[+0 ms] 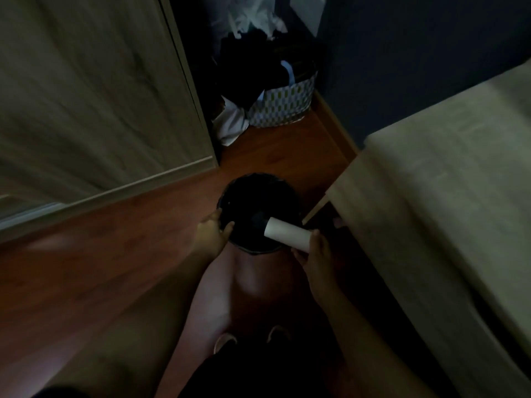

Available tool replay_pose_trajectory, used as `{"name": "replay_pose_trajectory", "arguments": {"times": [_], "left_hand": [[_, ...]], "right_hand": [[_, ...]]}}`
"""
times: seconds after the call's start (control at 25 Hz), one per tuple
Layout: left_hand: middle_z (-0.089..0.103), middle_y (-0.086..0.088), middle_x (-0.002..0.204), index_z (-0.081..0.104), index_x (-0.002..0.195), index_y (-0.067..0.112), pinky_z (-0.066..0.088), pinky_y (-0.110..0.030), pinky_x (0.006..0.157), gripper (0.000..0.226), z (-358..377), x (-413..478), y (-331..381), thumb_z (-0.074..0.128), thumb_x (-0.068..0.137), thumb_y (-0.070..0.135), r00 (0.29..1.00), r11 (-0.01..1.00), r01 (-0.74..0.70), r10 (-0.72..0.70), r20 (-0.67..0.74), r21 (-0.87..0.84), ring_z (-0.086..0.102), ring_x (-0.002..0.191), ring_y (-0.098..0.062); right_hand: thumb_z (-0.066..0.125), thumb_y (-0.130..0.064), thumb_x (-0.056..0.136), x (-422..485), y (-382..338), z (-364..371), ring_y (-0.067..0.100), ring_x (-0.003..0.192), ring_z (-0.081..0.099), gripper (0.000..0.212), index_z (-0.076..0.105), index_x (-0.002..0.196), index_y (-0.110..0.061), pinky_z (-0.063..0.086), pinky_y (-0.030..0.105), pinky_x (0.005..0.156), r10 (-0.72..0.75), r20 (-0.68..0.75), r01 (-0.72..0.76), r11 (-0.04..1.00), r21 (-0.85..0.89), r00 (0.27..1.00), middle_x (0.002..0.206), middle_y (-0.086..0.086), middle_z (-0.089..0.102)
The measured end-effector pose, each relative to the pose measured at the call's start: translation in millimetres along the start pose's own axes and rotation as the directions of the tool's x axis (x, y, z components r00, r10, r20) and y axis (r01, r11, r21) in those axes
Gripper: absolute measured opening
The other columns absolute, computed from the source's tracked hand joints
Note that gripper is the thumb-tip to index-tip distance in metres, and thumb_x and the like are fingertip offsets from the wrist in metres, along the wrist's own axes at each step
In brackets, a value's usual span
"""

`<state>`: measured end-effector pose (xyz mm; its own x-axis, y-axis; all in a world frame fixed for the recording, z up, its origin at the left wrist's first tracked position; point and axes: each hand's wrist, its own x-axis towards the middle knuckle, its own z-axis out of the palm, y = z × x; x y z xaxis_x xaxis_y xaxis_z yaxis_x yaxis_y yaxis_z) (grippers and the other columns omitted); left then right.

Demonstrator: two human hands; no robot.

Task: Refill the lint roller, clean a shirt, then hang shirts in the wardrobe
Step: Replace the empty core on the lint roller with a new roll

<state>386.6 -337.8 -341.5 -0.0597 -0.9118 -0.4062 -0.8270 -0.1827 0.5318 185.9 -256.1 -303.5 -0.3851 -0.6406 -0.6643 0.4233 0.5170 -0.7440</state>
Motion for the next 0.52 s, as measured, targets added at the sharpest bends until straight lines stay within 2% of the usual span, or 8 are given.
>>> {"name": "replay_pose_trajectory", "arguments": {"times": [0.08,0.16,0.28,0.32,0.4,0.52], "left_hand": [[0.056,-0.024,0.128,0.04,0.137,0.001,0.046,-0.037,0.084,0.055,33.2,46.0,-28.2,0.053,0.093,0.031,0.999,0.999,0.045,-0.045,-0.005,0.0,0.058,0.108,-0.04],[0.05,-0.026,0.134,0.034,0.139,-0.001,0.045,-0.04,0.087,0.06,61.1,88.6,-49.7,0.053,0.093,0.032,0.994,0.994,0.109,-0.109,-0.03,-0.005,0.053,0.114,-0.043],[0.027,-0.026,0.15,0.016,0.146,-0.003,0.038,-0.044,0.1,0.072,96.9,139.8,-75.6,0.048,0.094,0.036,0.972,0.975,0.223,-0.223,-0.071,-0.011,0.037,0.129,-0.044],[0.027,-0.026,0.15,0.011,0.147,-0.002,0.038,-0.045,0.101,0.075,109.3,153.1,-83.1,0.048,0.094,0.037,0.966,0.969,0.246,-0.247,-0.078,-0.031,0.036,0.13,-0.044],[0.043,-0.029,0.136,0.011,0.147,0.004,0.044,-0.048,0.091,0.071,130.1,169.3,-94.1,0.047,0.095,0.034,0.955,0.956,0.279,-0.286,-0.079,-0.089,0.048,0.118,-0.047],[0.057,-0.031,0.111,0.031,0.127,0.002,0.046,-0.048,0.078,0.034,149.2,175.2,-103.1,0.036,0.098,0.019,0.944,0.956,0.275,-0.289,-0.16,-0.102,0.057,0.098,-0.048]], "right_hand": [[0.039,-0.03,0.097,43.5,32.4,9.9,0.021,0.105,0.054,0.044,0.039,0.134,-0.007,0.053,0.026,0.08,0.007,0.016,-0.008,1.0,0.015,1.0,0.118,0.006,0.048],[0.041,-0.028,0.097,82.1,65.1,18.4,0.014,0.095,0.055,0.041,0.039,0.132,-0.007,0.054,0.023,0.076,0.007,0.029,-0.007,1.0,-0.012,1.0,0.111,0.002,0.049],[0.045,-0.024,0.096,127.8,106.6,28.3,0.019,0.099,0.057,0.031,0.042,0.122,-0.008,0.056,0.014,0.067,0.04,0.046,-0.036,0.997,-0.071,0.998,0.115,0.006,0.048],[0.047,-0.022,0.095,142.3,116.9,31.5,0.018,0.098,0.058,0.028,0.042,0.12,-0.009,0.056,0.015,0.067,0.044,0.051,-0.039,0.995,-0.092,0.998,0.113,0.004,0.049],[0.051,-0.02,0.094,168.1,133.2,38.6,0.017,0.097,0.057,0.032,0.041,0.122,-0.009,0.053,0.021,0.07,0.019,0.048,-0.009,0.978,-0.206,0.999,0.114,0.004,0.048],[0.055,-0.023,0.09,198.8,144.3,58.3,0.013,0.087,0.054,0.033,0.039,0.116,-0.011,0.045,0.024,0.067,-0.092,0.075,0.116,0.877,-0.466,0.993,0.112,0.005,0.046]]}}
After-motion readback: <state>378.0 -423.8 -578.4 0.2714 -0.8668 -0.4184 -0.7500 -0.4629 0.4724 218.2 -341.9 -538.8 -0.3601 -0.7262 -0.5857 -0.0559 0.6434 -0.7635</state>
